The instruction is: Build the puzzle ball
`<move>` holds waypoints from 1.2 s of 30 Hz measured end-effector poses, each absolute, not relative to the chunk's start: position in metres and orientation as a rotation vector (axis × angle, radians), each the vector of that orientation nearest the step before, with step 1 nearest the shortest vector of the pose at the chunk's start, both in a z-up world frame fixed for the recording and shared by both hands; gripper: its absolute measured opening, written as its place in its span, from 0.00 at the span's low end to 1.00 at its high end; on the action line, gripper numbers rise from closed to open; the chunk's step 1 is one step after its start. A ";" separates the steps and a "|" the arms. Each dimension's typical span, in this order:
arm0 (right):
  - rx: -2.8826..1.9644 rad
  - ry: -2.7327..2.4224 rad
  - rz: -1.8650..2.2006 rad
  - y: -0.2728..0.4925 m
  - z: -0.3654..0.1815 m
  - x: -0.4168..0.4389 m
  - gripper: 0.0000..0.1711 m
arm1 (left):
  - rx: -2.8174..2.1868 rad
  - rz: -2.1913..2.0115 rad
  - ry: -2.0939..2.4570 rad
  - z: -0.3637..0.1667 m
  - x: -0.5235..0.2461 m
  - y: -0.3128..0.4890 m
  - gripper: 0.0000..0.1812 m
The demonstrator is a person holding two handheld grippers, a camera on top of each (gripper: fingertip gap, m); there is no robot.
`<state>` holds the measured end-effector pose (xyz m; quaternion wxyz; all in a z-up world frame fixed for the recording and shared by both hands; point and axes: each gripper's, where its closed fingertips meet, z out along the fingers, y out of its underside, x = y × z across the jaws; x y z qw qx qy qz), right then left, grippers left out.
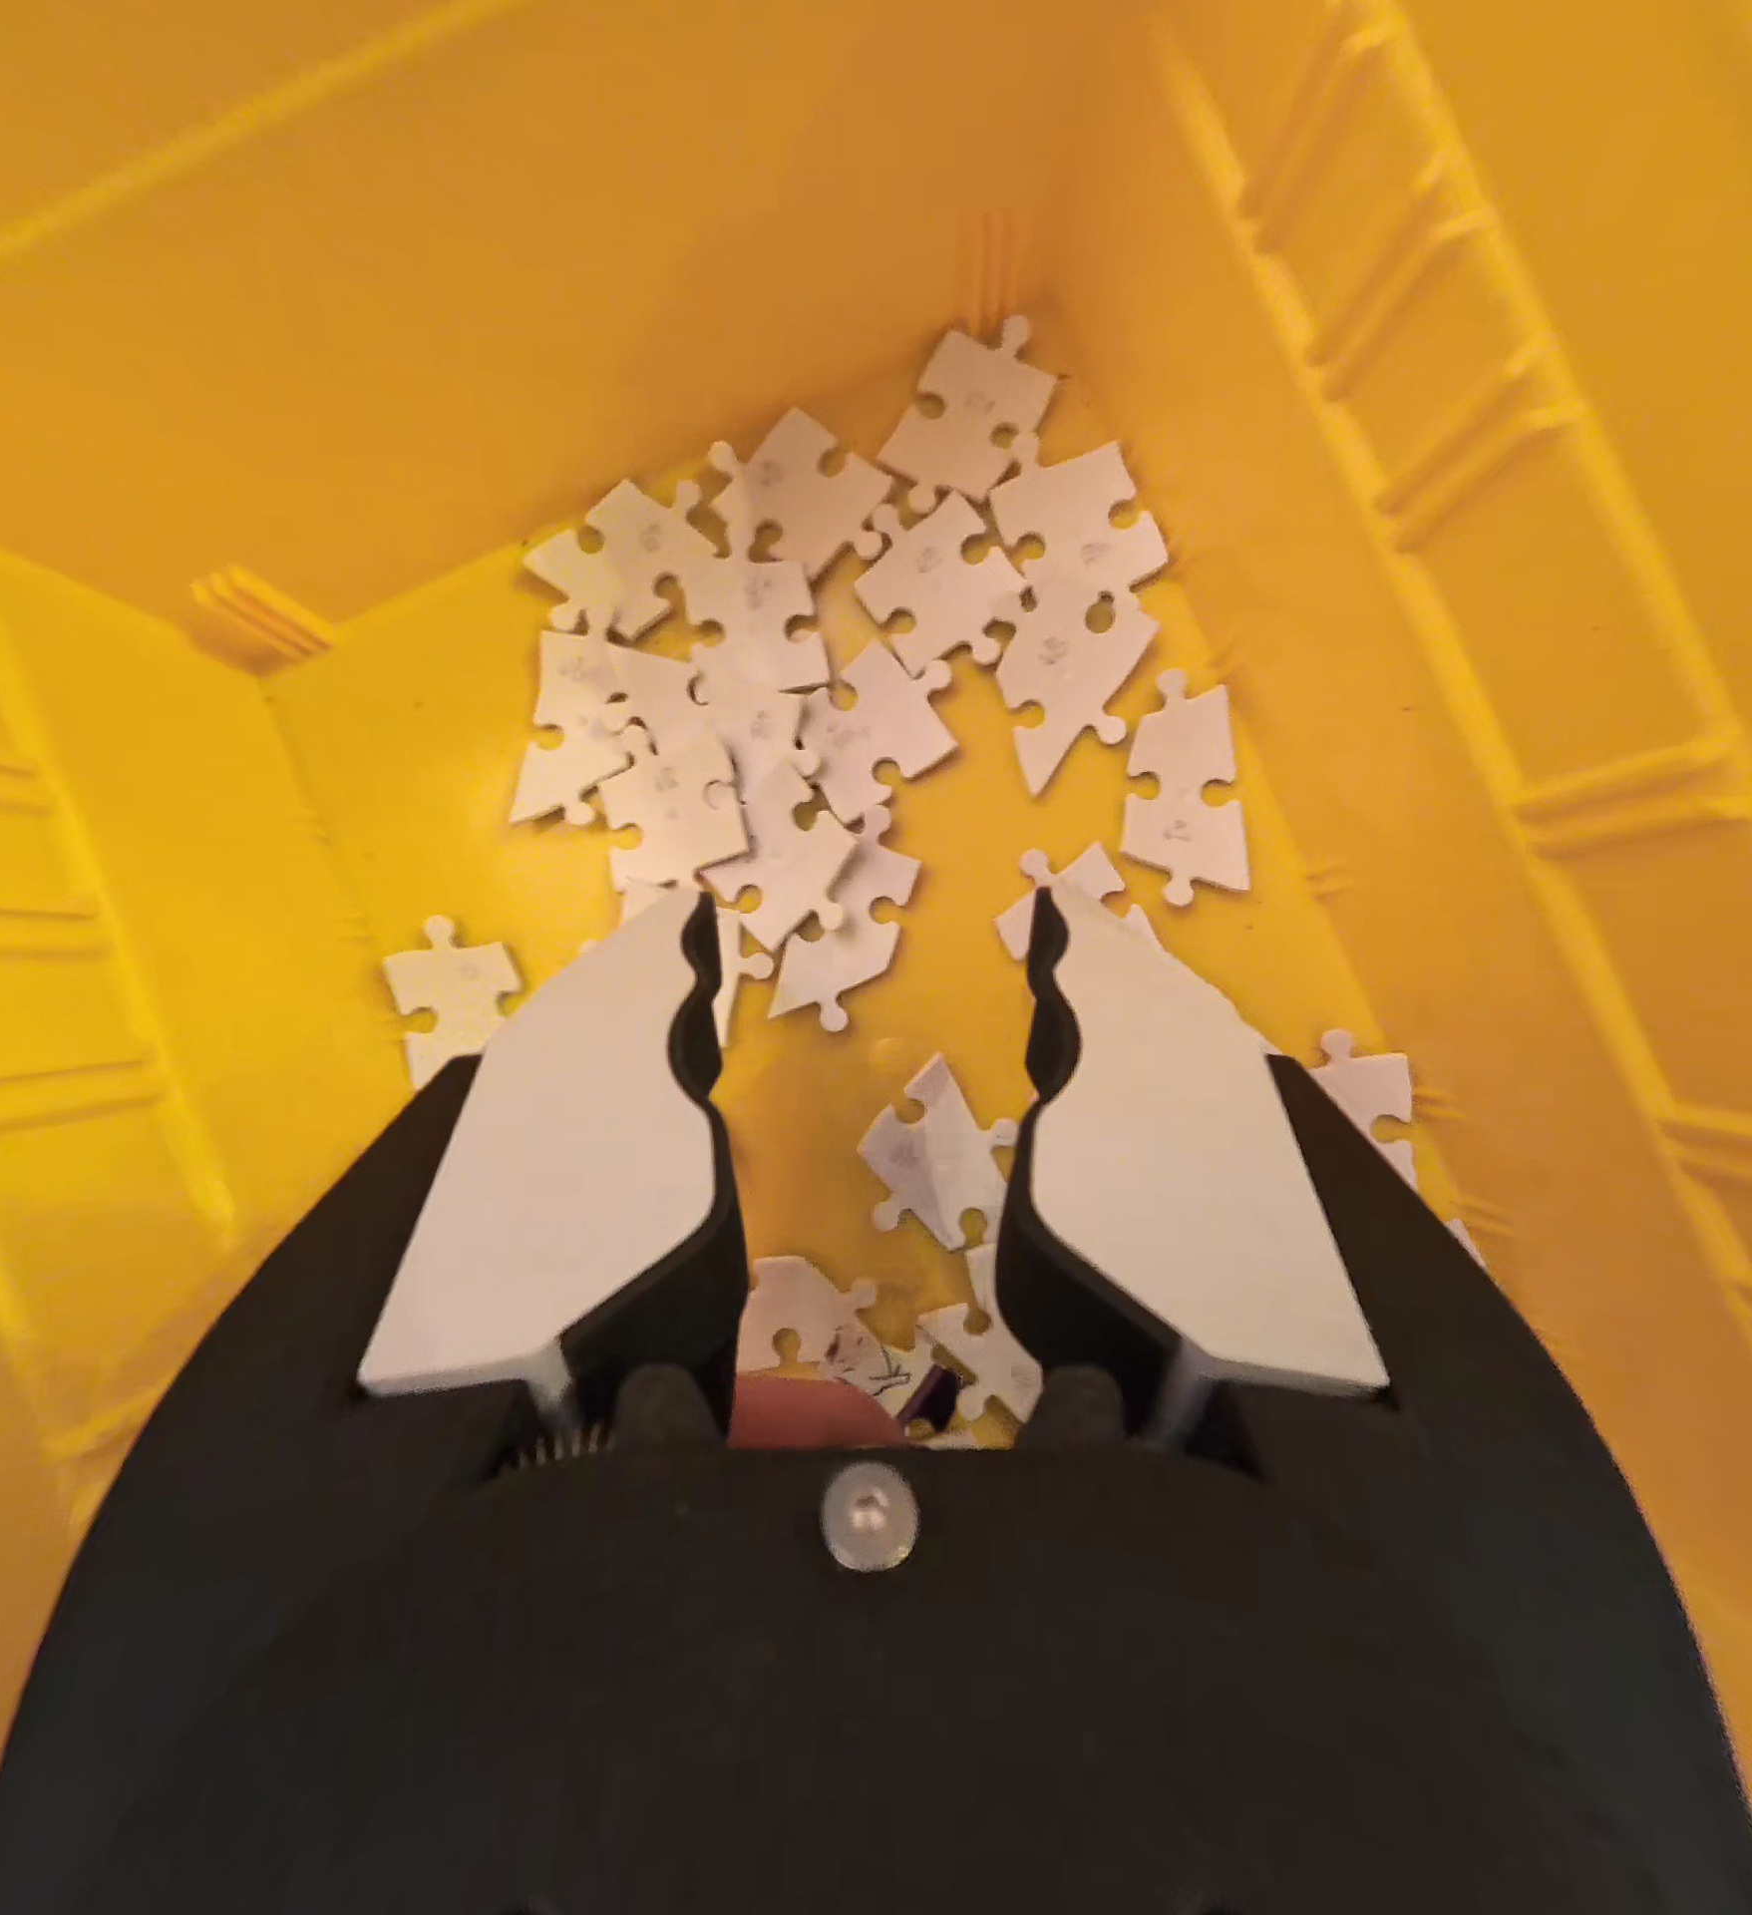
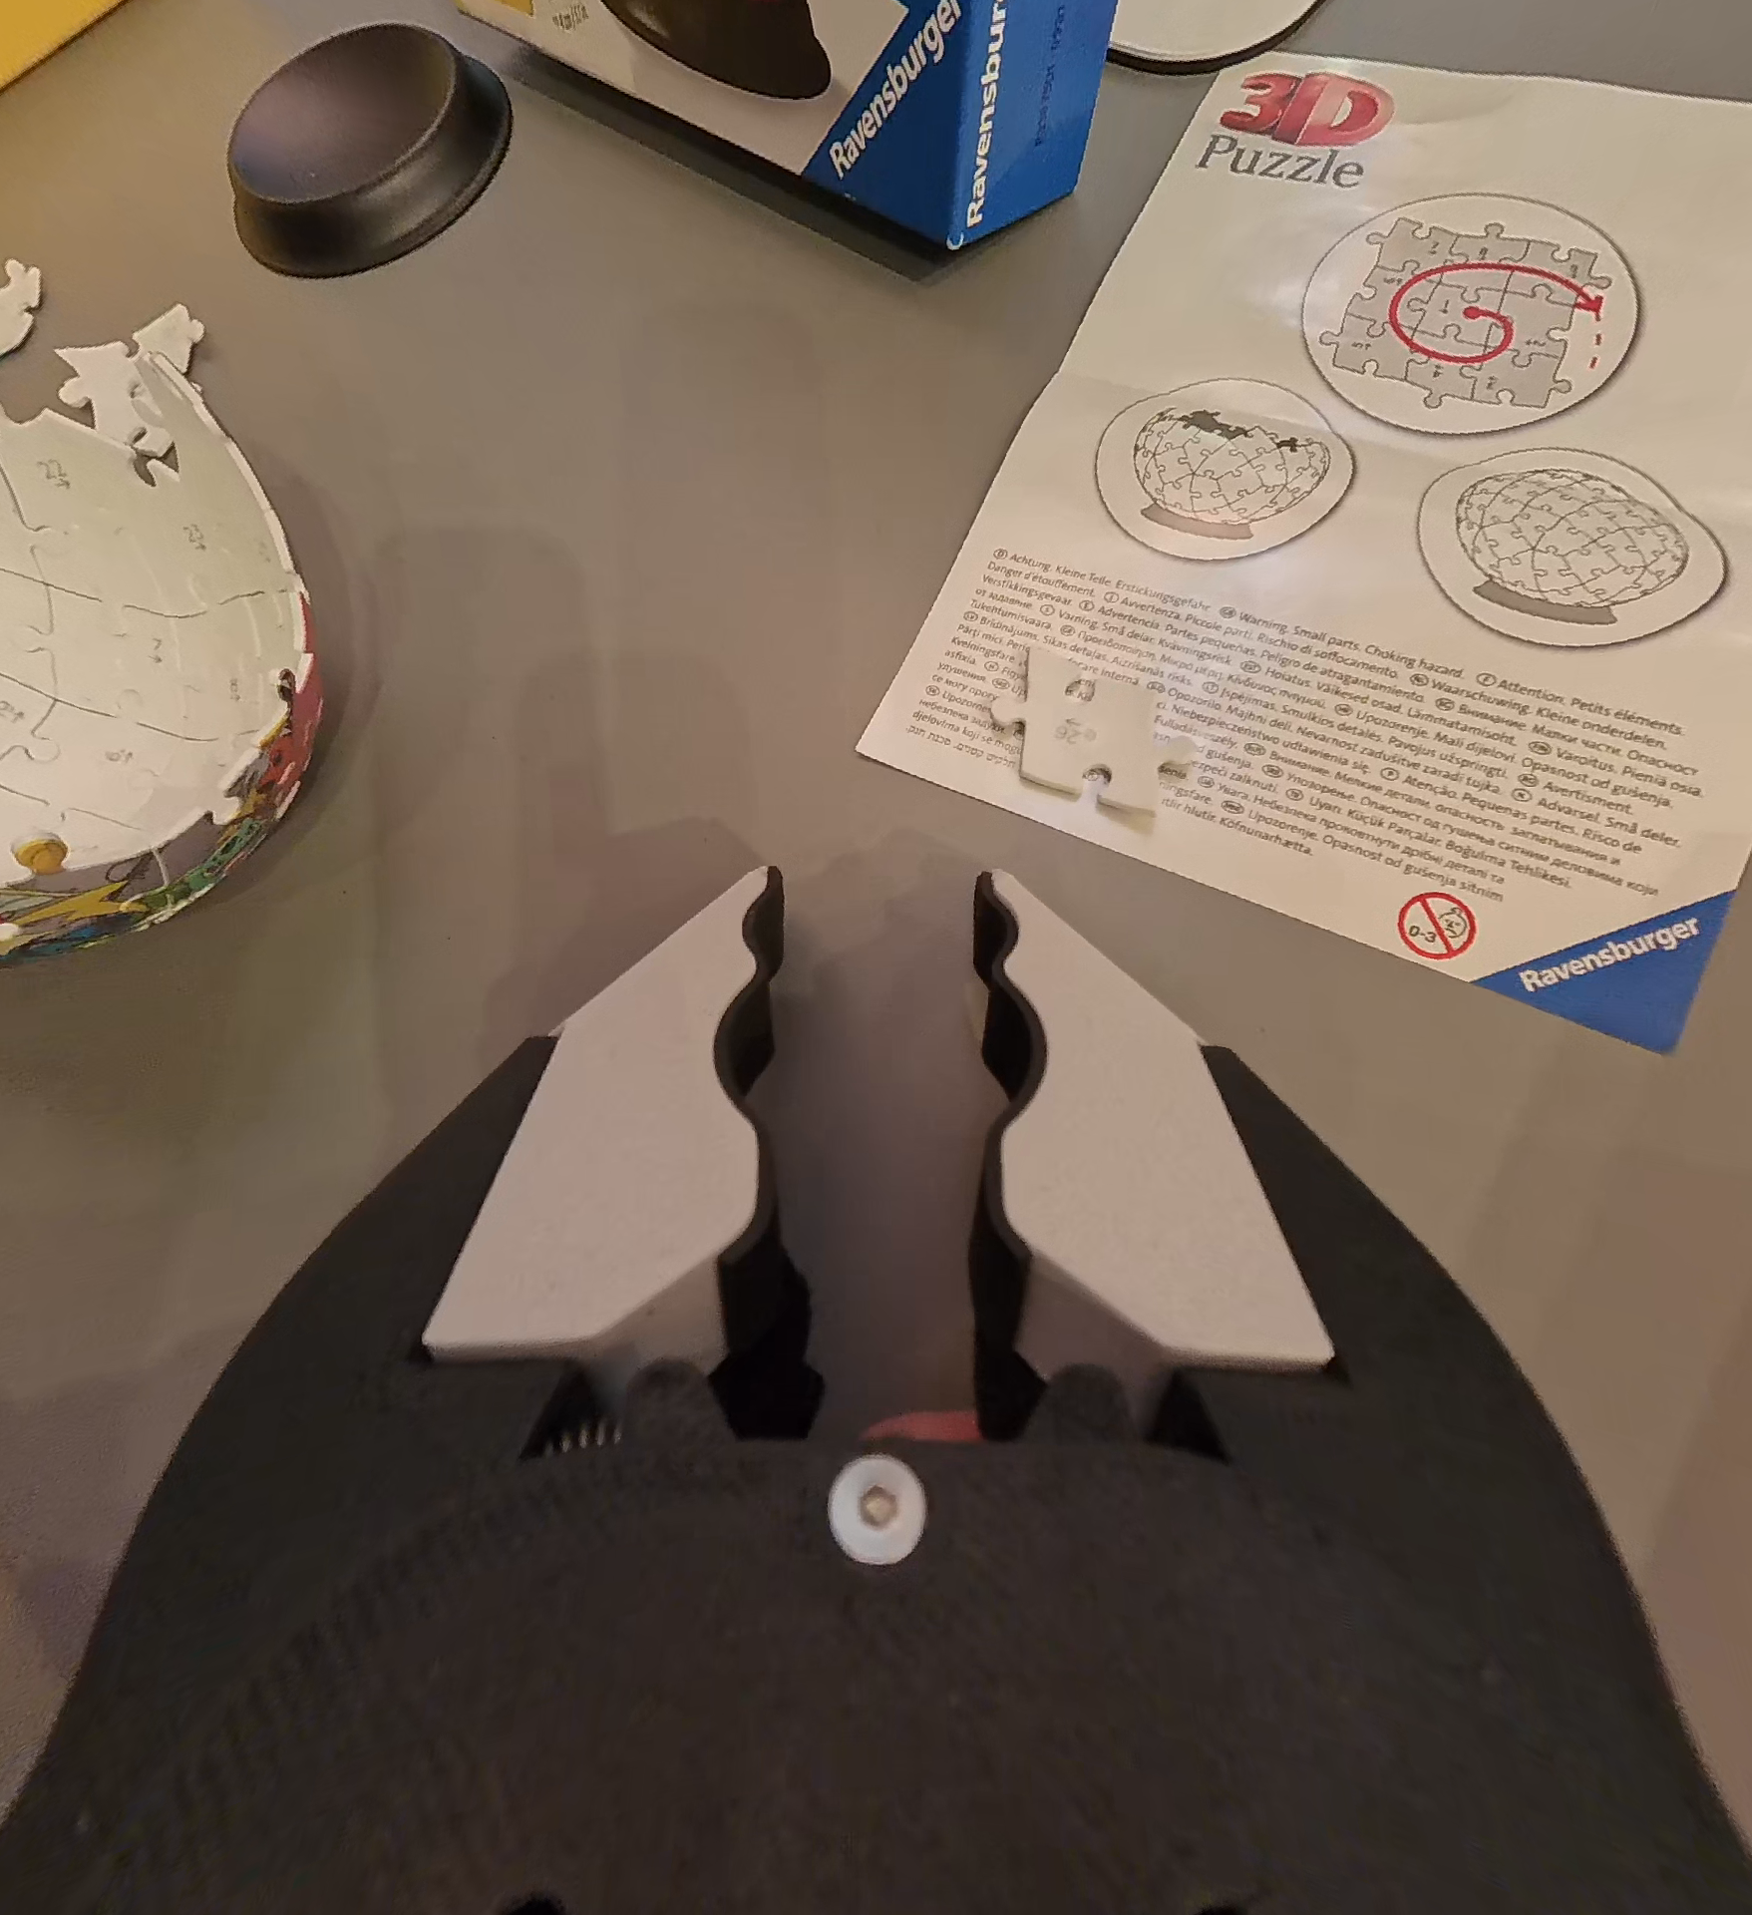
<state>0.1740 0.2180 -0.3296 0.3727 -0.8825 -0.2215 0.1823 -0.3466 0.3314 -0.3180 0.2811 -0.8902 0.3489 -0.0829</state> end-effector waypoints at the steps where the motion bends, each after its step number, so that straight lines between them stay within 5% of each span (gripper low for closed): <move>1: -2.261 -0.568 0.466 0.218 -0.330 0.174 0.21 | -2.402 -0.231 0.941 -0.323 -0.347 0.330 0.32; 36: -2.262 -0.566 0.462 0.218 -0.330 0.174 0.20 | -2.462 -0.409 0.710 -0.327 -0.358 0.336 0.35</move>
